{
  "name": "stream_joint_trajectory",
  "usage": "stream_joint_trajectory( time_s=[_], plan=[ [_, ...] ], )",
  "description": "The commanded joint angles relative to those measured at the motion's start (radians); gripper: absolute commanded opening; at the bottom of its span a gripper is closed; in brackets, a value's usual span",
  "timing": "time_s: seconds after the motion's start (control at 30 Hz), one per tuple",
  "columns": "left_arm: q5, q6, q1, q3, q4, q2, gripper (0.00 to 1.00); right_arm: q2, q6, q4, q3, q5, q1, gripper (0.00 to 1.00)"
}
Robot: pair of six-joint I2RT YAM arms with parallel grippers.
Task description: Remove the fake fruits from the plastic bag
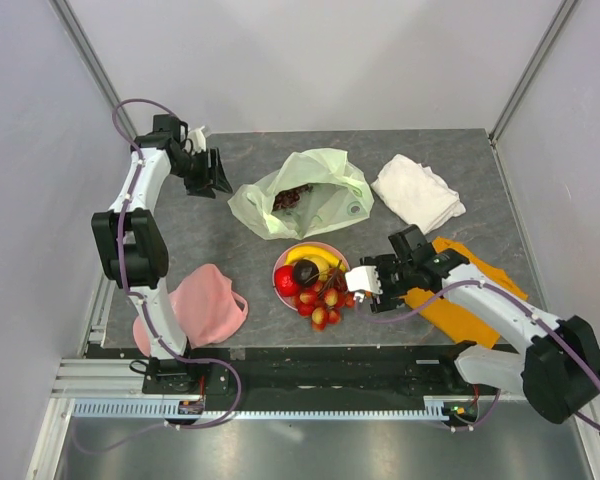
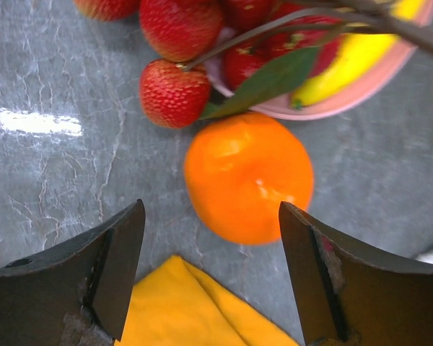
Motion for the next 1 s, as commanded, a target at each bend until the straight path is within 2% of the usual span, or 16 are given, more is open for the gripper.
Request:
stream_joint_trajectory(
  time_s=[0.0, 0.23, 0.27, 0.4, 0.5, 0.63, 0.7, 0.8, 0.87, 0.9, 0.97],
  plan=[
    [-0.022, 0.046, 0.002, -0.022, -0.002, -0.067, 0.65, 0.062, -0.086, 0.082, -0.026, -0.032, 0.014, 0.81],
    [-0.043, 0.053, 0.004, -0.033, 0.001, -0.077, 0.65, 0.098, -0.106, 0.198, -0.097, 0.008, 0.025, 0.74],
    [-0.045, 0.054, 0.004, -0.035, 0.0, -0.079, 0.65, 0.11, -0.098, 0.216, -0.1, 0.022, 0.026, 0.71],
    [-0.054, 0.06, 0.004, -0.039, -0.002, -0.082, 0.65, 0.19, -0.002, 0.264, -0.057, 0.083, 0.026, 0.44],
    [-0.055, 0.062, 0.004, -0.038, -0.003, -0.082, 0.65, 0.211, 0.057, 0.231, 0.006, 0.066, 0.013, 0.43],
    [-0.058, 0.065, 0.002, -0.03, -0.003, -0.082, 0.65, 0.254, 0.17, 0.018, 0.145, -0.049, -0.055, 0.42],
    [-0.058, 0.063, 0.001, -0.027, -0.005, -0.08, 0.65, 0.289, 0.206, -0.112, 0.241, -0.133, -0.134, 0.42],
    [-0.057, 0.065, 0.001, -0.027, -0.005, -0.079, 0.66, 0.417, 0.197, -0.336, 0.379, -0.254, -0.245, 0.42],
    [-0.054, 0.063, -0.002, -0.027, -0.005, -0.074, 0.66, 0.548, 0.175, -0.447, 0.481, -0.317, -0.317, 0.42],
    [-0.052, 0.063, -0.002, -0.027, -0.005, -0.071, 0.66, 0.655, 0.155, -0.566, 0.522, -0.358, -0.336, 0.41],
    [-0.049, 0.063, -0.005, -0.024, -0.005, -0.067, 0.66, 0.762, 0.126, -0.653, 0.593, -0.453, -0.389, 0.4]
  ],
)
